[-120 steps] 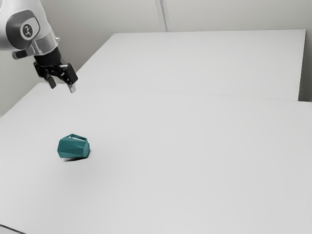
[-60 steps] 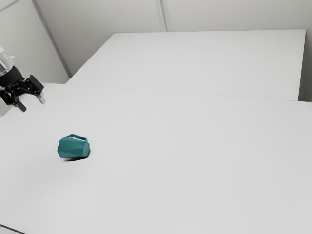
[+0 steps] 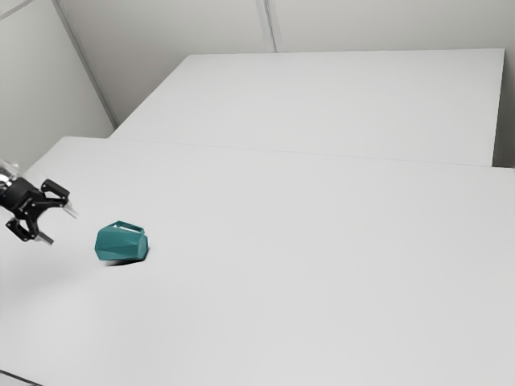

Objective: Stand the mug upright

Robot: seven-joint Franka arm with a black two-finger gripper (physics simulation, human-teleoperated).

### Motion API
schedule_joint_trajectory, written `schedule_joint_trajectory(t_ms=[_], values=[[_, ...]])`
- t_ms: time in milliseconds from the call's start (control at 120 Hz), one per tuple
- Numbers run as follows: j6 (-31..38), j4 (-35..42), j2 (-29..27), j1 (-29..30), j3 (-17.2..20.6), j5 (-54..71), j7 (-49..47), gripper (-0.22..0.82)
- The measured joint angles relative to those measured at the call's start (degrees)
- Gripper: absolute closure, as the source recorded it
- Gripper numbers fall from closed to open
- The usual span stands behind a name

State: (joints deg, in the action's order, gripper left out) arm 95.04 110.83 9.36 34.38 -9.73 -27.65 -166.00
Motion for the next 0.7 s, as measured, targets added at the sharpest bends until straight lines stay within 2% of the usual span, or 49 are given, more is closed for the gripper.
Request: schedule_joint_trajectory(t_ms=[358, 700], values=[[10.79, -0.32, 6.70, -0.83, 0.13, -5.90, 0.00, 0.00], [16.89, -0.68, 8.85, -3.15, 0.29, -12.74, 0.00, 0.00]])
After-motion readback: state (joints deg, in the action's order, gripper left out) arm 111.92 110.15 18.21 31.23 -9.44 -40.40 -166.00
